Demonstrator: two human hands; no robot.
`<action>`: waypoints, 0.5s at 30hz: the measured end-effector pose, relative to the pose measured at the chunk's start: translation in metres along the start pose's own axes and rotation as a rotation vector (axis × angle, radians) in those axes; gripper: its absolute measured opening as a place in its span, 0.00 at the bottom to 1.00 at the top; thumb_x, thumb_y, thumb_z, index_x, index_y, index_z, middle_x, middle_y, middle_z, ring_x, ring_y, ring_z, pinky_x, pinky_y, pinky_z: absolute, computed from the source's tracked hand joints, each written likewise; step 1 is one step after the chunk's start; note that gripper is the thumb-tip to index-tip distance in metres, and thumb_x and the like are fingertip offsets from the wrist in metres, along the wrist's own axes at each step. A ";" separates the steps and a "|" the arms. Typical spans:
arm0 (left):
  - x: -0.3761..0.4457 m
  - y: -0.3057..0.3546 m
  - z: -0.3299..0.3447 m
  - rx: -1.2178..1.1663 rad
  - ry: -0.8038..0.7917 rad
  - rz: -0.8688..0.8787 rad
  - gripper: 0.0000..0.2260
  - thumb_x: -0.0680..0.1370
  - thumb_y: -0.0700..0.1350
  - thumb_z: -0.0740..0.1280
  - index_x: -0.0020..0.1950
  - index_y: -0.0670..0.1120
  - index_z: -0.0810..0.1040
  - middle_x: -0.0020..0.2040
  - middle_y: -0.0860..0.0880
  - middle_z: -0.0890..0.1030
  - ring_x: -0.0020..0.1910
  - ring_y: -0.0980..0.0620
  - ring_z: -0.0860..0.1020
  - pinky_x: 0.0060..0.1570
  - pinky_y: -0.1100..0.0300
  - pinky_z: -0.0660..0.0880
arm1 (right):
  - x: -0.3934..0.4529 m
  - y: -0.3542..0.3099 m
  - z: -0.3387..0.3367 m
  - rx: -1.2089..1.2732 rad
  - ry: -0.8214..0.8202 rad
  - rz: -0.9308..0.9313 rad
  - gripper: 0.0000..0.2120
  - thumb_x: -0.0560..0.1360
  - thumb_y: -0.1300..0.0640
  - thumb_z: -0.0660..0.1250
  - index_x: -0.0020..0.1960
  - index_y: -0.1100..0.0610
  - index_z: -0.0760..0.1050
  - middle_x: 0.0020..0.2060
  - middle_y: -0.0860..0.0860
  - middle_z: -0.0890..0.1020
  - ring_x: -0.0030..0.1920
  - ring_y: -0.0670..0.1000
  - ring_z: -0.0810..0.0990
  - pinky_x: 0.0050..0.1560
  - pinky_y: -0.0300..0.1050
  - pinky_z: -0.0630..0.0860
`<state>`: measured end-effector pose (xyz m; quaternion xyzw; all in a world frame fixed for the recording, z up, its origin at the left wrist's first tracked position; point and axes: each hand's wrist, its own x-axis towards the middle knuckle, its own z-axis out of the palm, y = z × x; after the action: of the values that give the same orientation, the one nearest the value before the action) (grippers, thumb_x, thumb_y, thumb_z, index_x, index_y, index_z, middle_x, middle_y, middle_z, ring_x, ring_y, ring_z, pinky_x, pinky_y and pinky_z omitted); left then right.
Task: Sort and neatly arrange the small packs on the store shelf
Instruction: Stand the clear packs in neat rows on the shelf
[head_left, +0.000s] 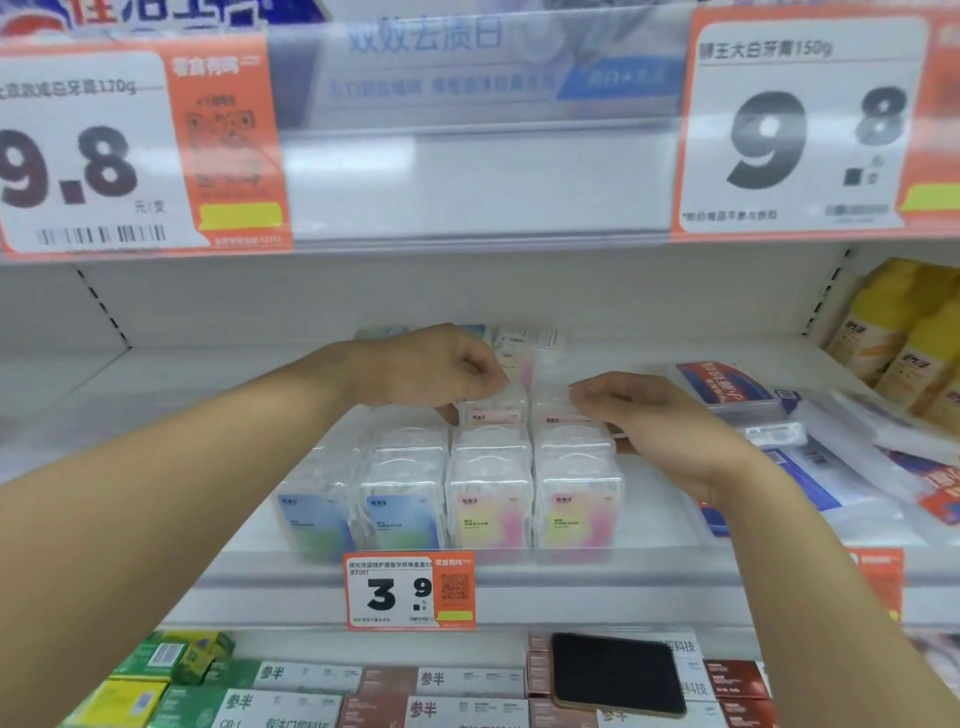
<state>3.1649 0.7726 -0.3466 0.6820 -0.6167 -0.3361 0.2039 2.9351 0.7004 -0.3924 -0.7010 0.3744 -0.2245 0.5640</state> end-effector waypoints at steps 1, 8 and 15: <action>-0.001 0.000 0.000 -0.008 -0.005 0.000 0.08 0.79 0.47 0.66 0.54 0.46 0.82 0.51 0.53 0.81 0.49 0.55 0.80 0.46 0.63 0.80 | -0.001 0.001 -0.001 -0.007 0.001 -0.001 0.09 0.79 0.50 0.67 0.56 0.49 0.81 0.51 0.46 0.86 0.53 0.47 0.83 0.48 0.37 0.77; -0.006 0.001 -0.001 -0.036 -0.058 -0.030 0.09 0.79 0.48 0.67 0.55 0.48 0.83 0.54 0.53 0.82 0.51 0.58 0.79 0.42 0.69 0.77 | -0.006 0.005 -0.002 0.043 -0.071 0.013 0.14 0.77 0.47 0.68 0.59 0.51 0.81 0.53 0.47 0.86 0.56 0.49 0.83 0.61 0.46 0.77; -0.011 -0.003 -0.002 -0.023 -0.082 -0.050 0.08 0.79 0.50 0.67 0.54 0.51 0.83 0.53 0.54 0.82 0.54 0.54 0.79 0.57 0.57 0.78 | -0.011 0.005 0.003 0.043 -0.076 0.037 0.12 0.79 0.47 0.66 0.56 0.53 0.81 0.49 0.46 0.87 0.53 0.47 0.84 0.58 0.41 0.76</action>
<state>3.1687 0.7839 -0.3453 0.6805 -0.6034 -0.3757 0.1779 2.9288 0.7101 -0.3967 -0.6896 0.3606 -0.1953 0.5969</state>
